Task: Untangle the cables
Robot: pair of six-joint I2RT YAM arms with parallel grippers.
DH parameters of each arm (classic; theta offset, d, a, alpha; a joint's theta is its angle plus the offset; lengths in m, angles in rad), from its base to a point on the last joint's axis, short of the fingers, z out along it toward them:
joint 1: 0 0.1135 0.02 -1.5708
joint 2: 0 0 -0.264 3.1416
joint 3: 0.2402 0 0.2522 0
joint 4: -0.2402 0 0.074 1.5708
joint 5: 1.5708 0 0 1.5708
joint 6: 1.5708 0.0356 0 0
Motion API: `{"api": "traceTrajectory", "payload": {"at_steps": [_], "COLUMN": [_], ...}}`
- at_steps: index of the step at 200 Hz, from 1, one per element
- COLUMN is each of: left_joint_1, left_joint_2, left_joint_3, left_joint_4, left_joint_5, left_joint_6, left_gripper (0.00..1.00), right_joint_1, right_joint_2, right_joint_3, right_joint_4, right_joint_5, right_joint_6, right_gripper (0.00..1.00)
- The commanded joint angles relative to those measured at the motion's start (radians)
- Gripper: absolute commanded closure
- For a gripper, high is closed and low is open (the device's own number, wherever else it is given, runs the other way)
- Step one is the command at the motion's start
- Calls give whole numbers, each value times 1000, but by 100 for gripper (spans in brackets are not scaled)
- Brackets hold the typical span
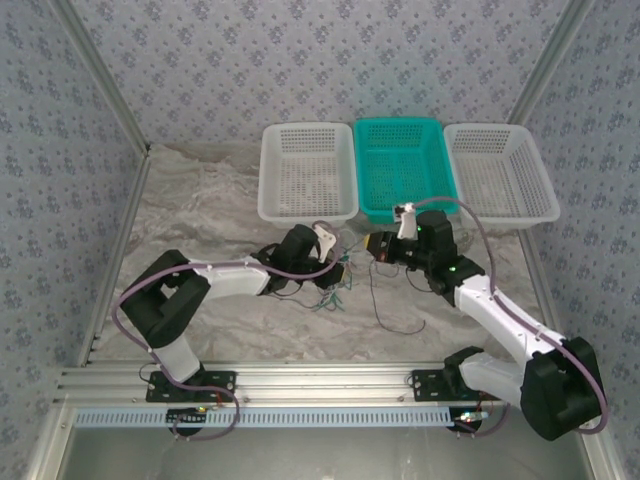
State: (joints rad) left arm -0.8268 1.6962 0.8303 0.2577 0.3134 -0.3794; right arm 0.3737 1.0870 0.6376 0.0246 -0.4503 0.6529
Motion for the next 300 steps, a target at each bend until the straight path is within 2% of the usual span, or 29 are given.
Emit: {"api": "traceTrajectory", "payload": {"at_steps": [1, 44, 76, 129, 165, 186, 233, 278, 300], "left_joint_1": [-8, 22, 89, 186, 233, 269, 465, 643, 703], "left_joint_2": [-29, -78, -144, -306, -393, -435, -609, -704, -706], "left_joint_3": [-67, -158, -230, -301, -339, -350, -420, -438, -453], "left_joint_4": [-23, -127, -152, -242, -274, -348, -454, -538, -523], "left_joint_5": [-54, -224, -249, -283, -285, -343, -393, -355, -308], "left_joint_6": [-26, -92, -131, -116, -119, -146, -306, -326, -317], "left_gripper": [94, 97, 99, 100, 100, 100, 100, 100, 100], "right_joint_1": [-102, -286, -418, -628, -656, -669, -717, -717, -714], "right_joint_2": [-62, -157, -181, -202, -232, -263, -326, -347, -342], "right_joint_3": [-22, -43, -63, -92, -97, -97, -78, 11, 40], "right_joint_4": [-92, -233, -308, -372, -407, -435, -361, -364, -344], "right_joint_5": [77, 171, 214, 223, 277, 329, 403, 471, 450], "right_joint_6": [55, 69, 86, 78, 90, 122, 277, 298, 315], "right_gripper": [100, 100, 100, 100, 100, 100, 100, 100, 100]}}
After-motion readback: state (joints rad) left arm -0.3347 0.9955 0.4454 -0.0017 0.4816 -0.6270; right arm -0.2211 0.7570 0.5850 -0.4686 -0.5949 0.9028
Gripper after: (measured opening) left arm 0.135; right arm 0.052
